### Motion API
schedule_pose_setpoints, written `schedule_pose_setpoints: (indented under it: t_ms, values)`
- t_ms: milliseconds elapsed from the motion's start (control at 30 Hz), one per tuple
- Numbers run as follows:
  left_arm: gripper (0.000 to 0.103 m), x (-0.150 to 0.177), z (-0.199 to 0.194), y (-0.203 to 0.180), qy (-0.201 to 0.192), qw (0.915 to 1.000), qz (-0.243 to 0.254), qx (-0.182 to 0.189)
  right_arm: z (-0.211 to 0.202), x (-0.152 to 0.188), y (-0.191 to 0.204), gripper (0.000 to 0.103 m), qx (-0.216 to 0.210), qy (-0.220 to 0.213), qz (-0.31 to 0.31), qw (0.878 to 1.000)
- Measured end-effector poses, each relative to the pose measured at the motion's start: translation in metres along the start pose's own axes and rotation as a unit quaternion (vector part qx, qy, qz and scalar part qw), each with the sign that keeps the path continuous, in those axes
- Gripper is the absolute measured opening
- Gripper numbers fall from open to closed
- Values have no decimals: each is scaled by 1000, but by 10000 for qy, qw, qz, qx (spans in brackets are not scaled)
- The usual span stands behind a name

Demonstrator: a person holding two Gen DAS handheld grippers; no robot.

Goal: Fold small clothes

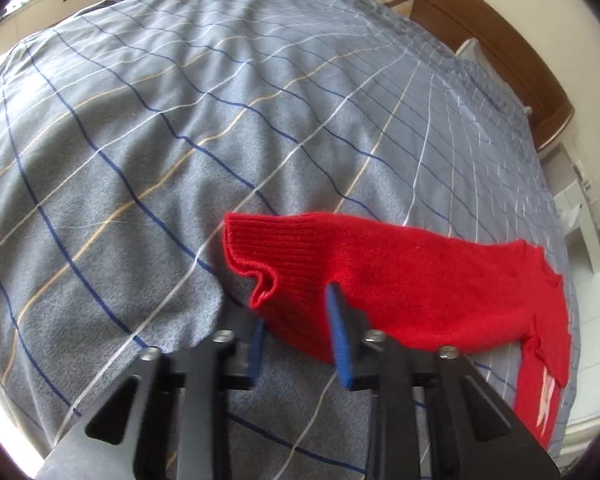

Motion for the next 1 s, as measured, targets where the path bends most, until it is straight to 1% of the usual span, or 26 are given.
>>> schedule_pose_setpoints:
  t_ms: [33, 133, 200, 233, 300, 367, 467, 567, 600, 667, 700, 733, 767, 800, 833, 900, 933, 1000]
  values:
    - [4, -2, -2, -1, -15, 9999, 38, -138, 0, 0, 0, 91, -1, 1, 1, 10000]
    - [3, -14, -28, -13, -479, 9986, 74, -210, 0, 0, 0, 91, -17, 7, 11, 10000]
    - [3, -32, -50, -44, -801, 9960, 360, -139, 0, 0, 0, 91, -22, 17, 14, 10000]
    - [3, -42, -61, -64, -952, 9940, 545, -38, 0, 0, 0, 91, -24, 24, 13, 10000]
    - [3, -60, -85, -115, -1224, 9874, 961, 283, 1, -1, 0, 92, -33, 41, 14, 10000]
    - [3, -72, -105, -175, -1452, 9768, 1428, 661, 1, -1, 0, 92, -38, 48, 16, 10000]
    - [3, -71, -126, -273, -1642, 9547, 2113, 1299, 1, -1, -1, 92, -57, 57, 26, 10000]
    - [3, -49, -131, -361, -1590, 9315, 2684, 1868, 1, -1, -1, 92, -57, 58, 25, 10000]
    - [3, -38, -129, -387, -1536, 9243, 2865, 1999, 1, -1, -1, 92, -58, 57, 26, 10000]
    - [4, -13, -117, -434, -1424, 9116, 3210, 2136, 1, -1, -1, 92, -61, 58, 27, 10000]
    - [7, 2, -108, -453, -1326, 9065, 3372, 2168, 1, -1, -1, 92, -65, 58, 27, 10000]
    - [20, 17, -96, -468, -1195, 9038, 3496, 2162, 1, -2, -1, 92, -64, 58, 27, 10000]
    - [37, 31, -81, -479, -988, 9040, 3574, 2130, 1, -2, -1, 92, -66, 59, 27, 10000]
    - [75, 43, -69, -484, -784, 9069, 3594, 2053, 1, -2, -1, 93, -73, 60, 29, 10000]
    - [84, 53, -60, -484, -711, 9096, 3564, 2012, 1, -2, -1, 93, -82, 62, 32, 9999]
    - [84, 70, -55, -471, -629, 9097, 3481, 2176, 0, -2, -2, 93, -100, 65, 42, 9999]
    - [84, 75, -55, -459, -558, 9113, 3422, 2222, 0, -2, -2, 93, -108, 66, 45, 9999]
    - [84, 79, -55, -430, -528, 9197, 3266, 2115, 1, -2, -2, 93, -121, 73, 48, 9999]
Point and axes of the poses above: each gripper's, at about its wrist camera, not at the fingertips, and z roughly the way its jaws point, y to its left, x to its underside, the point moved 4 cm from there along z, roughly the way its jaws point, and after that the axes turned 6 degrees about z, right-handed, at the moved point
